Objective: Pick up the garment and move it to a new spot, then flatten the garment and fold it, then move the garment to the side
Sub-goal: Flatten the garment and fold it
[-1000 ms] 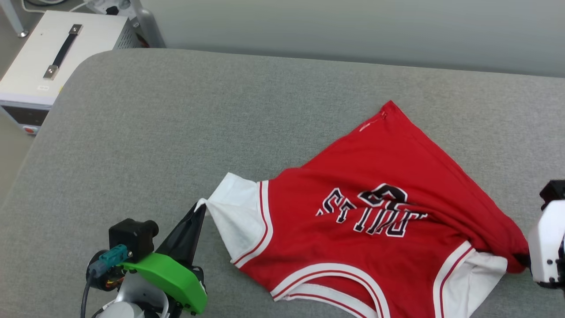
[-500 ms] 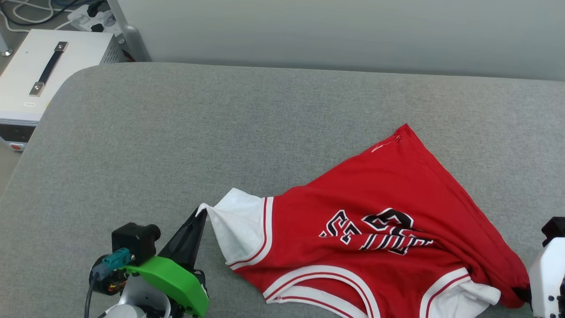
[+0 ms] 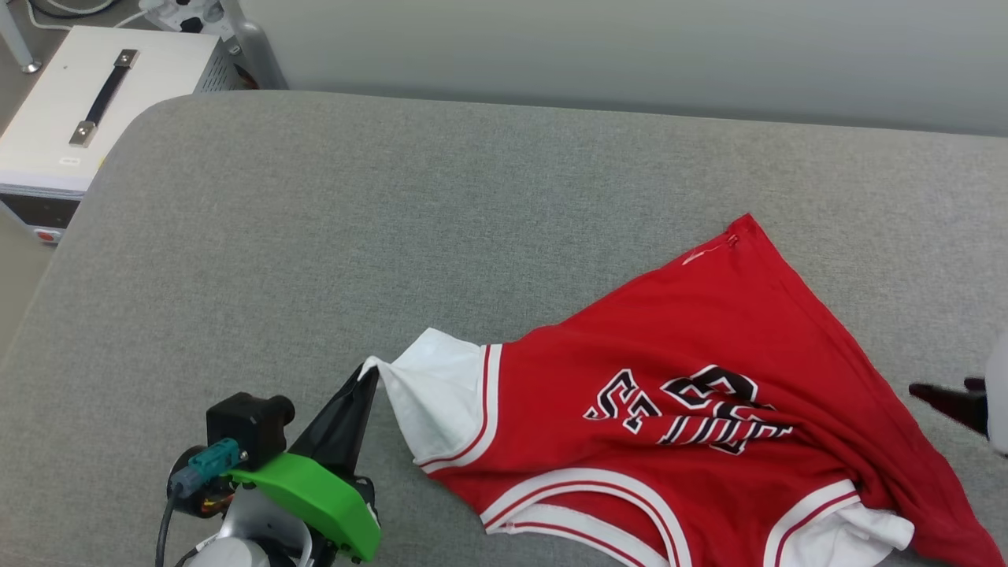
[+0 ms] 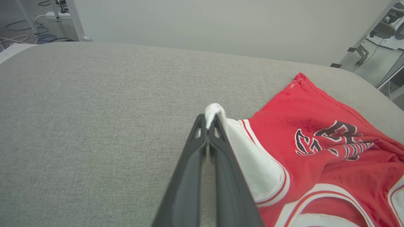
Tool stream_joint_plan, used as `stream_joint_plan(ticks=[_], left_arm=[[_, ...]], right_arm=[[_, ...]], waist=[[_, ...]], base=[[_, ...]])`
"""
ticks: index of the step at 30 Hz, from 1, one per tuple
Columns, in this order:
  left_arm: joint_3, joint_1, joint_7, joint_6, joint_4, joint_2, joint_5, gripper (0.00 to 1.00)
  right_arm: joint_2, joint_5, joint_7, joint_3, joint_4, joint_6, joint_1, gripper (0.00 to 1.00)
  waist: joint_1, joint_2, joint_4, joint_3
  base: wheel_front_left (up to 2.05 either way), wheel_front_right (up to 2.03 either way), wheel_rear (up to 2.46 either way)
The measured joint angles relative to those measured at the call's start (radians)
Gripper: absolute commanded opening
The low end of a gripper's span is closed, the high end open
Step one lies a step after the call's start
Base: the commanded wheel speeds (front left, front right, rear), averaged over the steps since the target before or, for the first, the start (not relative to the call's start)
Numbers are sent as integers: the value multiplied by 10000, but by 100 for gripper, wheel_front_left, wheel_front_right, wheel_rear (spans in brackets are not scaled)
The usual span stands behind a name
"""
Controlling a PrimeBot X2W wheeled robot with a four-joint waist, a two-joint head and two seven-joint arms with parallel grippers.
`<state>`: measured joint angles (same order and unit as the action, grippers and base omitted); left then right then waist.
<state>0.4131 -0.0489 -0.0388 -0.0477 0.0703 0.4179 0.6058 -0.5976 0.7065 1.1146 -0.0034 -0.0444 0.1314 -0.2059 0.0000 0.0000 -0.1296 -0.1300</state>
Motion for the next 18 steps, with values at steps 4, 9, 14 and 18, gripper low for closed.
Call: stream_joint_plan(ticks=[4, 9, 14, 18], left_arm=[[84, -194, 8, 0, 293, -27, -65, 0], [192, -607, 42, 8, 683, -79, -167, 0], [387, -1060, -2, 128, 930, -242, -270, 0], [516, -1305, -58, 251, 1001, -397, -301, 0]], right_arm=[[228, -65, 660, -109, -253, 0, -1354, 100], [926, -681, 1490, -330, 138, 0, -2901, 100], [1231, -1538, 2004, -332, 865, 0, -4126, 100], [1279, -2017, 1981, -247, 1530, 0, -4876, 100]], waist=[[0, 0, -152, -309], [0, 0, -404, -856], [1, 0, -764, -1548], [1, 0, -1104, -2070]], base=[[0, 0, 0], [0, 0, 0], [0, 0, 0], [0, 0, 0]])
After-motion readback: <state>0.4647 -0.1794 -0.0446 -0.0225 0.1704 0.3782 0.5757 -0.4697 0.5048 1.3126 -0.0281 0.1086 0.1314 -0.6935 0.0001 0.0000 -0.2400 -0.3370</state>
